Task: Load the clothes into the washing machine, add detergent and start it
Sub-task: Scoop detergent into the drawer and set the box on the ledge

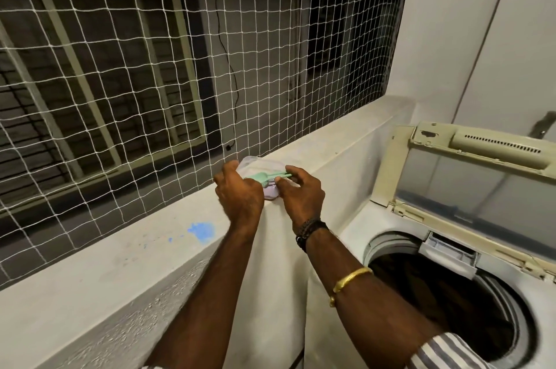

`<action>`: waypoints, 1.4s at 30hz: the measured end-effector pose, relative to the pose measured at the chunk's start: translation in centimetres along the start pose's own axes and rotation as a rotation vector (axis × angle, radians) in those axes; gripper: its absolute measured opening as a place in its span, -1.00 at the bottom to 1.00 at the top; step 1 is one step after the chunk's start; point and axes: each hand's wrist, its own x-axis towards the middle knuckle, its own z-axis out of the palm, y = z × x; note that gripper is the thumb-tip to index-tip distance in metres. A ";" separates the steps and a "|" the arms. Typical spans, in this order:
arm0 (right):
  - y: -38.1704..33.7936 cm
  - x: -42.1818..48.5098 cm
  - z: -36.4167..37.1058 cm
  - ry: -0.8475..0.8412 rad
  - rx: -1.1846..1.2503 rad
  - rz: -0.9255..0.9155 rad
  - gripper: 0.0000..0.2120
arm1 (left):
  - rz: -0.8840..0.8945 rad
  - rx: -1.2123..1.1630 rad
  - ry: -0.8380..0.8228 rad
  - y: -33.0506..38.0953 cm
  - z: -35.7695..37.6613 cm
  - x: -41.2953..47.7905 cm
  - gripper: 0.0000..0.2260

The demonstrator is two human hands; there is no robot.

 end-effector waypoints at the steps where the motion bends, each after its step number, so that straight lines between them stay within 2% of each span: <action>1: 0.1 0.2 -0.2 0.011 0.002 0.004 -0.65 | 0.008 -0.026 0.002 0.2 0.2 -0.1 -0.56; 5: 0.5 1.1 -1.3 0.070 0.039 0.009 -0.66 | 0.042 -0.089 -0.004 1.6 0.8 -0.8 -0.57; 13: 1.4 3.6 -5.5 0.273 0.125 -0.045 -0.76 | 0.045 -0.126 -0.149 3.8 5.3 -3.3 -0.57; 22: 4.3 5.9 -11.8 0.438 0.117 -0.036 -0.79 | 0.130 -0.188 -0.292 5.5 11.4 -7.8 -0.55; 27: 6.3 6.8 -15.9 0.525 0.055 -0.010 -0.83 | 0.111 -0.238 -0.400 5.3 15.0 -10.7 -0.55; 31: 8.2 7.1 -18.7 0.559 -0.003 0.006 -0.81 | -0.028 -0.289 -0.496 5.3 17.4 -13.0 -0.56; 34: 9.3 7.0 -20.8 0.598 -0.045 0.022 -0.79 | -0.104 -0.358 -0.582 4.9 18.9 -14.6 -0.66; 36: 10.3 7.1 -22.2 0.602 -0.082 0.052 -0.80 | -0.142 -0.384 -0.635 4.2 20.5 -15.5 -0.63; 40: 12.5 7.3 -25.1 0.565 -0.104 0.124 -0.85 | -0.370 -0.566 -0.727 3.2 22.9 -17.2 -0.70; 42: 13.3 7.2 -26.6 0.561 -0.093 0.136 -0.85 | -0.418 -0.630 -0.758 3.2 23.6 -18.4 -0.71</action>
